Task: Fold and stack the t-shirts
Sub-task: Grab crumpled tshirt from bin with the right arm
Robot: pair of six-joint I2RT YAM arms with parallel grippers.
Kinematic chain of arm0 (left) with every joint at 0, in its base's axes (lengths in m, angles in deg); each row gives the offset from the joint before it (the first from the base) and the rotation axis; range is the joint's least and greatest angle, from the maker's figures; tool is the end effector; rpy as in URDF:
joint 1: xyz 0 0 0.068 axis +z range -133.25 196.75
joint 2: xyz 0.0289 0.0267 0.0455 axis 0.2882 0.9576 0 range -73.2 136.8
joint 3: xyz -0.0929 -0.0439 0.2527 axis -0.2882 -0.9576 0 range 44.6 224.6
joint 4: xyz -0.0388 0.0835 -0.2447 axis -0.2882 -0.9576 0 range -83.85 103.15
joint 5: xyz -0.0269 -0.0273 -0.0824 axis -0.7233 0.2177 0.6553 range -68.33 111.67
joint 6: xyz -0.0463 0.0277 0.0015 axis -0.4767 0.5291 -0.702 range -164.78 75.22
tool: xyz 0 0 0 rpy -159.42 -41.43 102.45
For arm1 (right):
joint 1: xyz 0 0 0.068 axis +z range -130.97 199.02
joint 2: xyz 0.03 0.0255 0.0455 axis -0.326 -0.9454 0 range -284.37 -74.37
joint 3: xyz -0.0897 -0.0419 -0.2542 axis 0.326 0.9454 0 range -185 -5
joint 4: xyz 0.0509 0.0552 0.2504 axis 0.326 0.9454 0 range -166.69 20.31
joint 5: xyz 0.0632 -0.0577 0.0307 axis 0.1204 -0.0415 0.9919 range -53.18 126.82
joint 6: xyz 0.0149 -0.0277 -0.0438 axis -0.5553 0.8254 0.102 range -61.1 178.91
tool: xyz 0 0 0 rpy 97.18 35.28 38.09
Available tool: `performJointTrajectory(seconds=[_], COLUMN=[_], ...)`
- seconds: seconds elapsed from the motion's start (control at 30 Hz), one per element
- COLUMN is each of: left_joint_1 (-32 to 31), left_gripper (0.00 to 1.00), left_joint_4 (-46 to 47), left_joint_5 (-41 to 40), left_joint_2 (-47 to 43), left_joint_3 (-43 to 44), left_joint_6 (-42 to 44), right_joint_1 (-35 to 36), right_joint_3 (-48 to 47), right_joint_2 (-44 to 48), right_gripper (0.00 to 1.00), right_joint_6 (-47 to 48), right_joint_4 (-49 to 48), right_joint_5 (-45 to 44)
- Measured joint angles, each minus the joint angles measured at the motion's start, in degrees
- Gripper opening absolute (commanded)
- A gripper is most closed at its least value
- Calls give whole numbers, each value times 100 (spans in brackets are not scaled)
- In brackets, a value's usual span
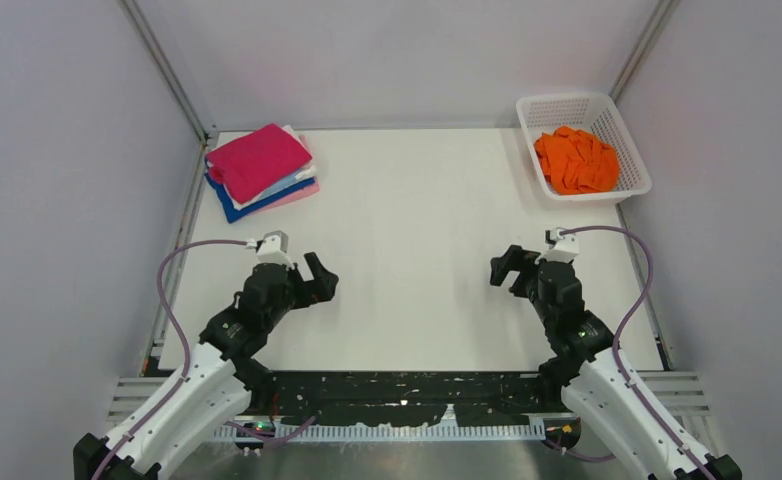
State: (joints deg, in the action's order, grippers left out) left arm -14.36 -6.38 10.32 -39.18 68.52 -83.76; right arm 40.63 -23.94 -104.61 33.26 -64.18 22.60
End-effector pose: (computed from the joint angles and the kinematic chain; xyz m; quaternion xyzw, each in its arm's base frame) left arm 0.1300 -0.0703 0.2234 -0.1087 0.8547 -0.2174 0.4587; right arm 0.1365 0.0445 0.2135 0.0969 0.8284 0.1221 0.5380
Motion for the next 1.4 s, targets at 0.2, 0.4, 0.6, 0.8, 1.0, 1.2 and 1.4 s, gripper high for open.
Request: performJointTrajectory(seconds=[0.2,0.4,0.6,0.8,1.0,1.2,1.4], left_joint_1=[0,0,0,0,0,0,0], left_gripper=[100,99,100,100,100,100,100], left_joint_4=[-4,4,22,46,57,131,136], left_joint_5=[2,37,20,-26,-68,-68,-66], left_joint_2=[109,343,601,850,1143,1469,1738], left_joint_3=[50,385,575,599,767,894,957], left_joint_6=[-2,42,66,90,166,195,192], right_joint_1=[0,-109,-1342,-2599,-3257,-3399,-3394], right_joint_3=[-170,-1423,-3589,-5742,-8052,-9783,-10498], right_joint_2=[-219,-1427,-3432,-5635,-8115,-10124,-11062], right_gripper=[95,95,95,96,99,95,75], right_joint_6=[-4,118,203,214,166,170,83], right_joint_4=[-66,-219,-120,385,1123,1718,1878], right_joint_5=[-83,-573,-365,-39,118,297,730])
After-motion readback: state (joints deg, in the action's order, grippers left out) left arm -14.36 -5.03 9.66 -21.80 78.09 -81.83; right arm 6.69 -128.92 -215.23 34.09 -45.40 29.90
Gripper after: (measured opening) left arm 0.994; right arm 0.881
